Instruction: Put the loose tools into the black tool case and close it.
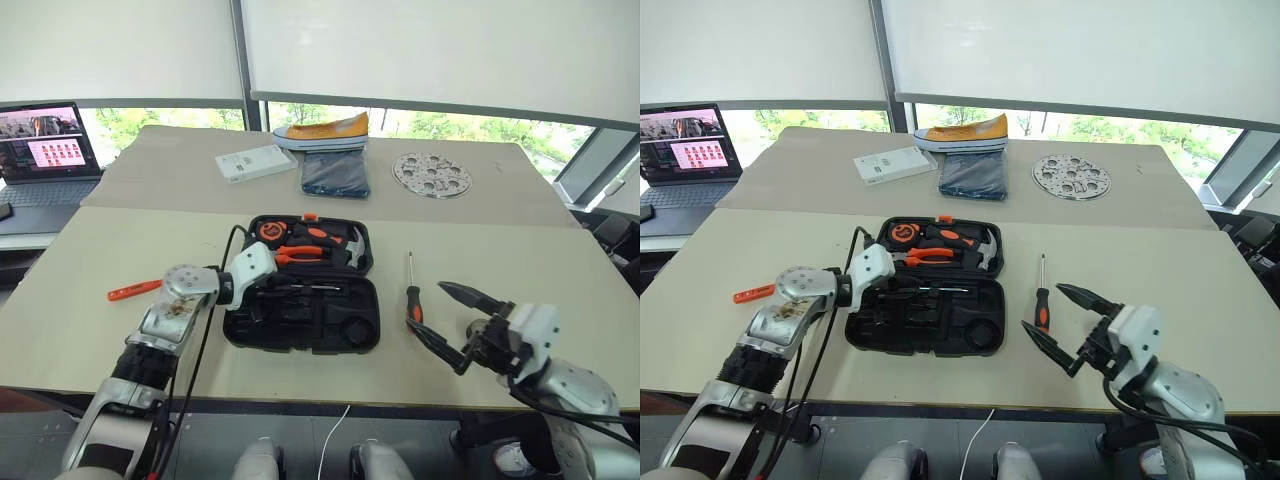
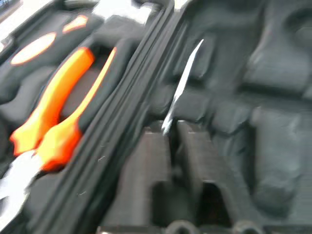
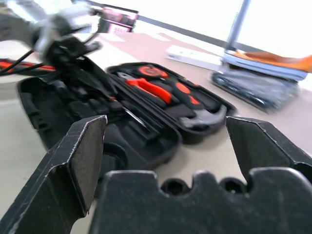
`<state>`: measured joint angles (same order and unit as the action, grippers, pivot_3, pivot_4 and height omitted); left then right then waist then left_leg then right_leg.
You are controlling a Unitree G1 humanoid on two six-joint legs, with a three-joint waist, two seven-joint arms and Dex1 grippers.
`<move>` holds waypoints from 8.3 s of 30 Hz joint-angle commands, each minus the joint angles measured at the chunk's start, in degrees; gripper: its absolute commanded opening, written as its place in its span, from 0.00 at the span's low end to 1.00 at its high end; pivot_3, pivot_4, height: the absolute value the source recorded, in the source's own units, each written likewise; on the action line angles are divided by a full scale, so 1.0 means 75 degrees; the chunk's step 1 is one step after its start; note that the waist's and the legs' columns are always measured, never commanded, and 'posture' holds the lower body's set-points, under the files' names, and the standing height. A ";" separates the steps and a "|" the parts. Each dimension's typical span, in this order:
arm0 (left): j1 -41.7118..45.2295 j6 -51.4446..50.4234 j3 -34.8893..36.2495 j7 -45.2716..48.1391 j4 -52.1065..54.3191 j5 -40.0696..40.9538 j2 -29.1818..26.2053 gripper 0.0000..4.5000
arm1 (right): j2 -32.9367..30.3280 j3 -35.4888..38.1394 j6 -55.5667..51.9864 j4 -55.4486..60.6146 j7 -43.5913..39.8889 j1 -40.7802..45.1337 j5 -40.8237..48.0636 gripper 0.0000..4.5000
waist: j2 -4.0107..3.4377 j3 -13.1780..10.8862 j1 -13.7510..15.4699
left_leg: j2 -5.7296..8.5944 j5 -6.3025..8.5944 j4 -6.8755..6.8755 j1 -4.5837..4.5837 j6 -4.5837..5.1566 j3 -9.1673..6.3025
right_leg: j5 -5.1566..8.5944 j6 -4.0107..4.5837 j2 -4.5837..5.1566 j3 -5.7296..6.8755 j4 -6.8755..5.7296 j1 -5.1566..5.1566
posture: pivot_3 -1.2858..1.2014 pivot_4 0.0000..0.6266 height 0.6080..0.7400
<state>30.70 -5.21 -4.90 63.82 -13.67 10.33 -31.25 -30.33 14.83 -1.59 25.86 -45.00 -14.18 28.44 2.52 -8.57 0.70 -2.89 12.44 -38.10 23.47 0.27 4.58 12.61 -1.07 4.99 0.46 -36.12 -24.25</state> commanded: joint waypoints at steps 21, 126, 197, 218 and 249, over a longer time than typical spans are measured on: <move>-0.3316 0.1690 0.2529 0.1847 0.1194 0.2614 -0.1007 0.98 | 0.0179 0.1058 -0.3631 0.2173 0.2966 -0.1274 0.0326 1.00 | -0.0039 0.0011 -0.0038 | -0.0019 0.0039 0.0003 -0.0036 -0.0058 -0.0031 | 0.0042 -0.0011 0.0069 0.0008 0.0005 0.0007 | 0.52 0.24 1.00; -0.5011 0.1062 0.3469 -0.0023 0.3018 0.2869 -0.0682 1.00 | 0.0565 -0.4233 -0.0669 -0.5556 -0.3070 0.8088 -0.3090 0.42 | -0.0045 -0.0027 -0.0232 | -0.0012 0.0021 0.0032 -0.0006 0.0028 0.0024 | 0.0009 0.0023 0.0024 0.0035 0.0011 -0.0029 | 0.52 0.24 1.00; -0.3731 -0.1534 0.4660 -0.1980 -0.1143 0.2064 -0.3181 1.00 | -0.0248 -0.0925 0.0850 -0.1545 -0.1918 0.2551 -0.0056 0.99 | -0.0016 -0.0019 -0.0085 | -0.0036 0.0052 0.0035 -0.0035 -0.0013 0.0044 | 0.0054 0.0007 0.0027 0.0040 0.0016 -0.0007 | 0.52 0.24 1.00; 0.1327 -0.1442 0.0844 0.0872 -0.6599 -0.0884 -0.3436 0.68 | -0.0566 -0.0978 0.0070 -0.0059 -0.1651 0.2641 0.0406 1.00 | 0.0009 -0.0026 -0.0102 | -0.0012 0.0062 0.0037 -0.0022 -0.0019 0.0041 | 0.0060 0.0007 0.0027 0.0039 0.0003 -0.0008 | 0.52 0.24 1.00; 0.0070 -0.1910 0.0214 0.2679 0.1325 0.0834 -0.2534 0.10 | -0.1601 -0.0367 0.0309 -0.1074 -0.2990 0.1937 0.0390 1.00 | 0.0033 -0.0031 -0.0013 | -0.0005 0.0060 0.0016 -0.0024 -0.0015 0.0035 | 0.0056 -0.0003 0.0026 0.0024 -0.0005 0.0008 | 0.52 0.24 1.00</move>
<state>29.72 -17.80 -1.11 85.26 -7.97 18.58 -49.41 -41.49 10.79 1.05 15.64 -67.56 0.86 30.45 2.76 -8.80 0.60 -2.94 12.89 -37.98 23.30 0.16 4.84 13.03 -1.09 5.16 0.63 -36.16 -24.21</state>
